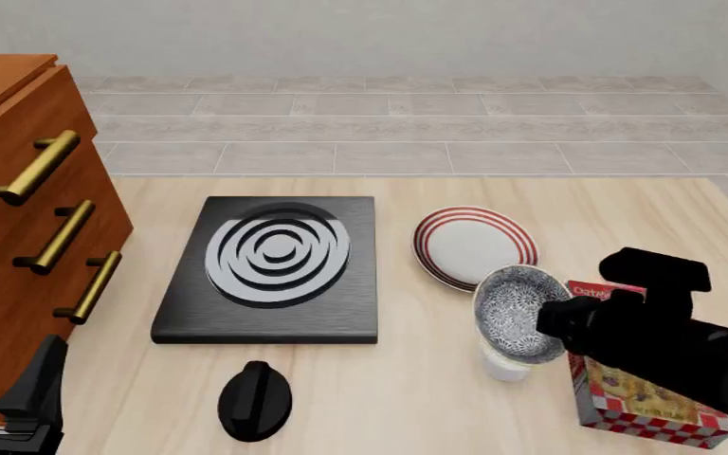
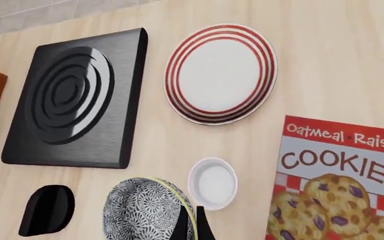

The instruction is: Pick the akita bowl next to the ramekin and place it on the plate.

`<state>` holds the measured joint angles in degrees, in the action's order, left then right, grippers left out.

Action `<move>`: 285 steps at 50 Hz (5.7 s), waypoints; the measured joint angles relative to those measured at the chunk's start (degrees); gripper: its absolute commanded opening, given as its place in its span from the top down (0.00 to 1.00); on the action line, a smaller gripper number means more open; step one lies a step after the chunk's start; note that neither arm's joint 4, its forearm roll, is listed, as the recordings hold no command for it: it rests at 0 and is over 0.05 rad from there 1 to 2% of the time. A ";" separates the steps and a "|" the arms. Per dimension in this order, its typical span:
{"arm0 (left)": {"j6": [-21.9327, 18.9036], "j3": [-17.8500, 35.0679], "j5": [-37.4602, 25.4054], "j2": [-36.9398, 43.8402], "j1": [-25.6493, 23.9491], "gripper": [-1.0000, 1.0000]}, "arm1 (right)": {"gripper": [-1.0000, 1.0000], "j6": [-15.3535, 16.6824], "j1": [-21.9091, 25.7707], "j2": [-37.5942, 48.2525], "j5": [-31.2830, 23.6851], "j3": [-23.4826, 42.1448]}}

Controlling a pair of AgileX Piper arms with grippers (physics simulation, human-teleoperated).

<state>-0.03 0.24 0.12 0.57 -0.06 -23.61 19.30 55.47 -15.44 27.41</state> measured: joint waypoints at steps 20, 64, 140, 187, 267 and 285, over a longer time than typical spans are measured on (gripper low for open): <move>0.02 0.00 -0.01 -0.09 0.04 0.00 | 1.00 -1.96 -2.74 8.51 1.22 3.67; 0.03 0.00 -0.02 -0.14 0.06 0.00 | 1.00 -4.43 -4.94 22.57 5.39 13.10; 0.03 0.00 -0.02 -0.14 0.06 0.00 | 1.00 -2.36 -8.86 44.18 12.49 25.88; 0.03 0.00 -0.02 -0.14 0.06 0.00 | 1.00 0.28 -10.66 53.73 13.77 32.44; 0.03 0.00 -0.02 -0.14 0.06 0.00 | 0.00 1.76 -11.59 58.95 12.91 37.93; 0.03 0.00 -0.02 -0.14 0.06 0.00 | 0.00 2.47 -12.49 56.71 11.97 37.98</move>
<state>0.01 0.24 0.11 0.43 0.00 -21.14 6.81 112.18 -3.46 65.38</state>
